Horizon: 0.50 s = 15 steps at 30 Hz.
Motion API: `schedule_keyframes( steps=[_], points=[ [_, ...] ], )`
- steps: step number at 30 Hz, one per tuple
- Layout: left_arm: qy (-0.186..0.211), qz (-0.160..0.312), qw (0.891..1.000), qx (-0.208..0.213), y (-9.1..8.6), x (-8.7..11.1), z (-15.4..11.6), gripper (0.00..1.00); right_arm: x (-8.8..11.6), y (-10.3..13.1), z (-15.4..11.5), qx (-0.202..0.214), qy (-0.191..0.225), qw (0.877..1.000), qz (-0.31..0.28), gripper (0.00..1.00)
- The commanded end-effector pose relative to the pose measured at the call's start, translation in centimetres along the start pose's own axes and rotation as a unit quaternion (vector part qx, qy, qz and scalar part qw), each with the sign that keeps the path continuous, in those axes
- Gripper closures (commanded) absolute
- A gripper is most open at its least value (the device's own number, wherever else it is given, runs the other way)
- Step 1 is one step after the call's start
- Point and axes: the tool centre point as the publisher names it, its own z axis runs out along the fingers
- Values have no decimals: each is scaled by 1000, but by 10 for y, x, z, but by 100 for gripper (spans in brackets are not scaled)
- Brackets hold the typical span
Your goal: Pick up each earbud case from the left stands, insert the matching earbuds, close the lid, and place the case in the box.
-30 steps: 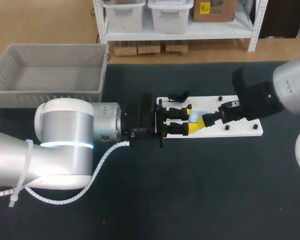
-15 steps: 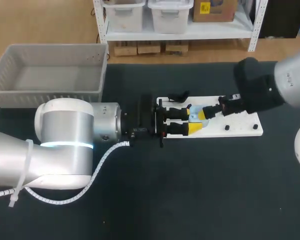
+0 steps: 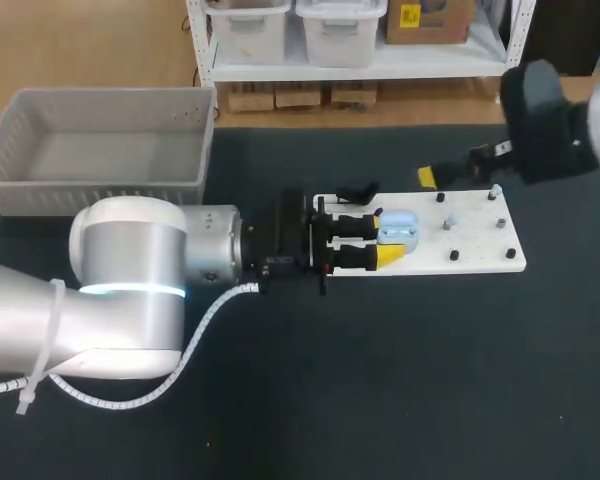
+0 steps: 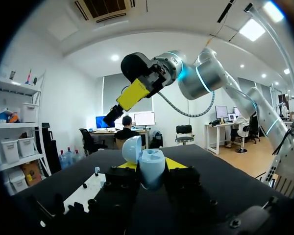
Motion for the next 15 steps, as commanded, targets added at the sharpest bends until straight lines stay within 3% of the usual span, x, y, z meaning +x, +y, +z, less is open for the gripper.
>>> schedule_keyframes(
  steps=[1,15],
  points=[
    [-11,5,1000,-4,-4,2,-5,100,0,-12,-5,137,13,990,-24,0],
    [-15,6,1000,-14,-6,3,-9,100,4,-76,5,199,109,973,-48,0]
  ],
)
